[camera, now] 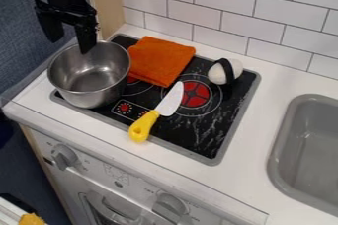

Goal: Put the white round object inside the silver pot

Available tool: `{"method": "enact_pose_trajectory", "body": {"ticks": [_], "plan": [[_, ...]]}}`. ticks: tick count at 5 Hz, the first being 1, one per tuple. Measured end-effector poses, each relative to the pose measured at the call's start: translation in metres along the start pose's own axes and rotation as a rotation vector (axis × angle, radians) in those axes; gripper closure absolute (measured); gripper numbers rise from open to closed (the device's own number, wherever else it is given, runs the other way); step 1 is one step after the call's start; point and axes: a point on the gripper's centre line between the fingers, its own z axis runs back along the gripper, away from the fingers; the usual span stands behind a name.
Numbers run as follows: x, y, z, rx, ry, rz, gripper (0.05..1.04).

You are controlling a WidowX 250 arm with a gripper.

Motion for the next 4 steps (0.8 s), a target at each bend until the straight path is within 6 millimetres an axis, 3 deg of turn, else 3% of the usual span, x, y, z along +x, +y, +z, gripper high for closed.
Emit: {"method": "enact_pose_trajectory", "body": {"ticks": [1, 2, 3, 4], "plan": [[-0.001, -0.002, -0.01, -0.012, 0.028, 0.0, 0.084], [0.024, -0.041, -0.007, 0.014, 0.028, -0.105, 0.084], [0.055, -0.097, 0.011, 0.031, -0.019, -0.261, 0.084], [0.074, -0.143, 0.004, 0.013, -0.009, -0.388, 0.084]]}}
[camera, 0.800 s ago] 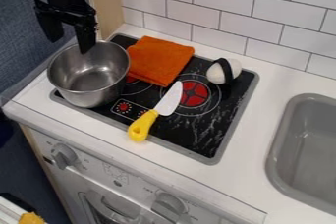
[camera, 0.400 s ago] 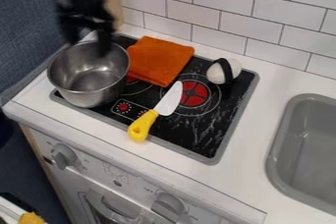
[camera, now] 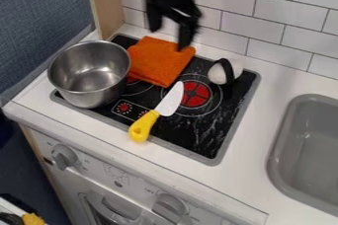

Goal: Put the white round object inside the silver pot

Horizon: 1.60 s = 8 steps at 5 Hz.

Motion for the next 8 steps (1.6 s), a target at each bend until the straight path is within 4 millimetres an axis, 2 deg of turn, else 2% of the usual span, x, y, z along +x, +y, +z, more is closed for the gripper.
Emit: {"method": "enact_pose_trajectory", "body": {"ticks": [1, 2, 3, 4, 5, 6, 7, 8], "plan": [[0.026, -0.031, -0.016, -0.041, 0.025, -0.104, 0.084], [0.035, -0.044, -0.033, -0.047, 0.058, -0.129, 0.084], [0.038, -0.057, -0.05, -0.059, 0.094, -0.156, 0.084], [0.038, -0.059, -0.054, -0.064, 0.1, -0.151, 0.084], [0.036, -0.063, -0.063, -0.079, 0.106, -0.153, 0.135], [0.033, -0.062, -0.066, -0.091, 0.106, -0.15, 0.392], [0.026, -0.048, -0.052, -0.103, 0.075, -0.109, 0.505], [0.002, -0.015, -0.018, -0.076, -0.004, -0.018, 0.508]]}}
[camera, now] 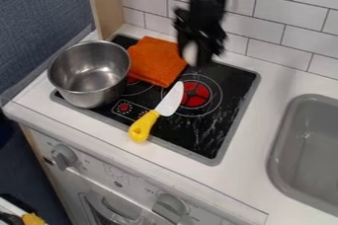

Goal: Put the white round object inside the silver pot

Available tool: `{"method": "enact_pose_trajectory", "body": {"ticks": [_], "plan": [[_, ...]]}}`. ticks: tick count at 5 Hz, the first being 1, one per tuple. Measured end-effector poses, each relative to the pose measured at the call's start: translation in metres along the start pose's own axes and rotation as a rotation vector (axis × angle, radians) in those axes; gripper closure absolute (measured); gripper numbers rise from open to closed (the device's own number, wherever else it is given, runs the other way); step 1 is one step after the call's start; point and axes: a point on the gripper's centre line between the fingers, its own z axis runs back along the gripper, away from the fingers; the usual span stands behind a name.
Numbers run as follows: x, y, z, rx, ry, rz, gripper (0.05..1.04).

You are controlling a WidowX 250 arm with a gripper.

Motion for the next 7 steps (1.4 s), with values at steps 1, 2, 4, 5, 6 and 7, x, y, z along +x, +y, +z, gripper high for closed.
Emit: {"method": "enact_pose_trajectory", "body": {"ticks": [1, 2, 4, 5, 6, 7], "plan": [[-0.054, 0.032, 0.04, 0.077, -0.024, 0.12, 0.508], [-0.117, 0.059, 0.038, 0.074, 0.027, 0.263, 0.509], [-0.155, 0.087, 0.022, 0.045, 0.076, 0.32, 0.438], [-0.151, 0.089, 0.024, 0.035, 0.046, 0.319, 0.15], [-0.15, 0.088, 0.023, 0.028, 0.041, 0.302, 0.076], [-0.145, 0.083, 0.023, 0.022, 0.035, 0.282, 0.081]]}}
